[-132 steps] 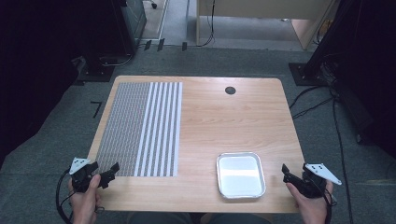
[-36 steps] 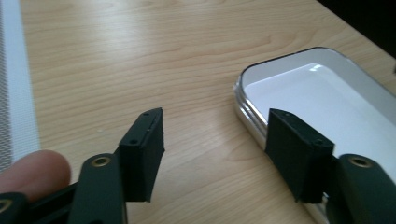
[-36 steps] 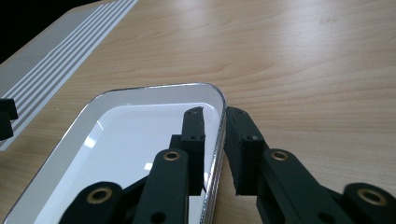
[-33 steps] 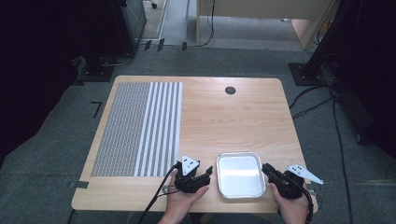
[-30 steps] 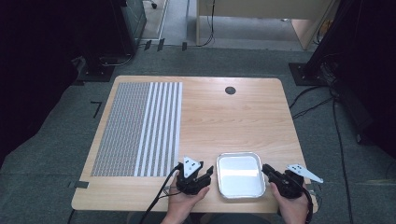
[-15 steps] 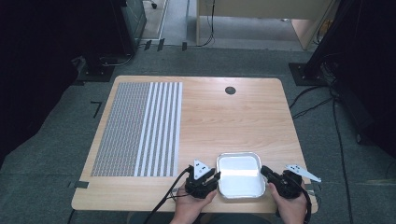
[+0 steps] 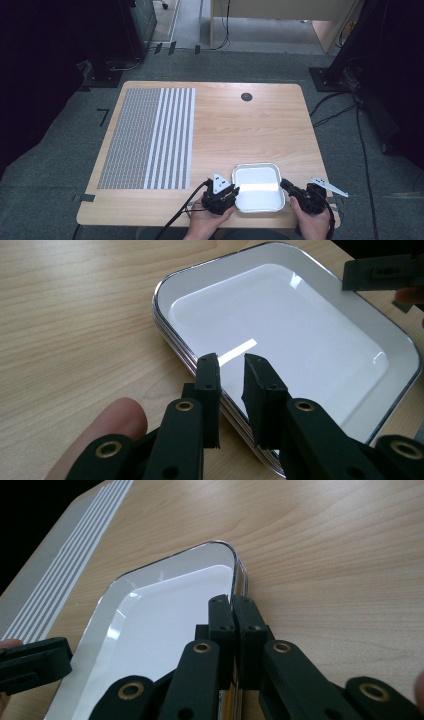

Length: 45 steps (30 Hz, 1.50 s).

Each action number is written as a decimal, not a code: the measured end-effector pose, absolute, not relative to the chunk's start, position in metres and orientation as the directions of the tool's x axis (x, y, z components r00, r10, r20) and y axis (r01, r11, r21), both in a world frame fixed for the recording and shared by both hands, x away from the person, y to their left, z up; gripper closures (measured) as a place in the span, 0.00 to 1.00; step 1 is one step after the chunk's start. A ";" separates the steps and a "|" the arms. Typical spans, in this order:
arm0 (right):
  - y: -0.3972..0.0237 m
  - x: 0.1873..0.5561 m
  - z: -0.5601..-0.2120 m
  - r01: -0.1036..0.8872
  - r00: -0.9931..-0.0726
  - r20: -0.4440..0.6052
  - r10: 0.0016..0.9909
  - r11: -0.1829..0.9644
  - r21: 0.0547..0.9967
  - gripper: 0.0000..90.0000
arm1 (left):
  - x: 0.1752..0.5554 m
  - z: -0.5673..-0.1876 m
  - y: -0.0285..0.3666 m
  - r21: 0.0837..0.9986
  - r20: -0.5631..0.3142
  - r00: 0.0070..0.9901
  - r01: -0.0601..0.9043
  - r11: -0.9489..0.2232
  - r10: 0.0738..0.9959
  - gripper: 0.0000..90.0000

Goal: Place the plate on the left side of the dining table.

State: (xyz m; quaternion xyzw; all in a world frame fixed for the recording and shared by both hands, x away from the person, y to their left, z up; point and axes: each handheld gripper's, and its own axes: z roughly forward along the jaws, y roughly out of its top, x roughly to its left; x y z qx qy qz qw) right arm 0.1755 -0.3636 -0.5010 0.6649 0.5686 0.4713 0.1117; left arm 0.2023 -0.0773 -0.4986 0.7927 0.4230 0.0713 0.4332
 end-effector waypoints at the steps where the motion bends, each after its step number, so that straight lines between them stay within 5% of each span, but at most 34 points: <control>1: -0.363 0.175 -0.501 0.651 -0.092 0.497 0.863 -0.326 0.686 0.98 | 0.202 -0.499 -0.078 0.747 -0.247 0.631 0.607 -0.271 0.735 0.86; 14: -0.352 0.174 -0.502 0.659 -0.083 0.412 0.908 -0.260 0.706 0.96 | 0.203 -0.499 -0.077 0.749 -0.251 0.635 0.605 -0.269 0.731 0.86; 38: -0.357 0.163 -0.485 0.572 0.010 0.379 0.925 -0.316 0.757 0.98 | 0.206 -0.493 -0.082 0.774 -0.249 0.651 0.579 -0.257 0.717 0.77; 45: -0.368 0.158 -0.483 0.549 -0.011 0.394 0.919 -0.324 0.771 0.88 | 0.213 -0.493 -0.091 0.765 -0.245 0.649 0.586 -0.267 0.721 0.74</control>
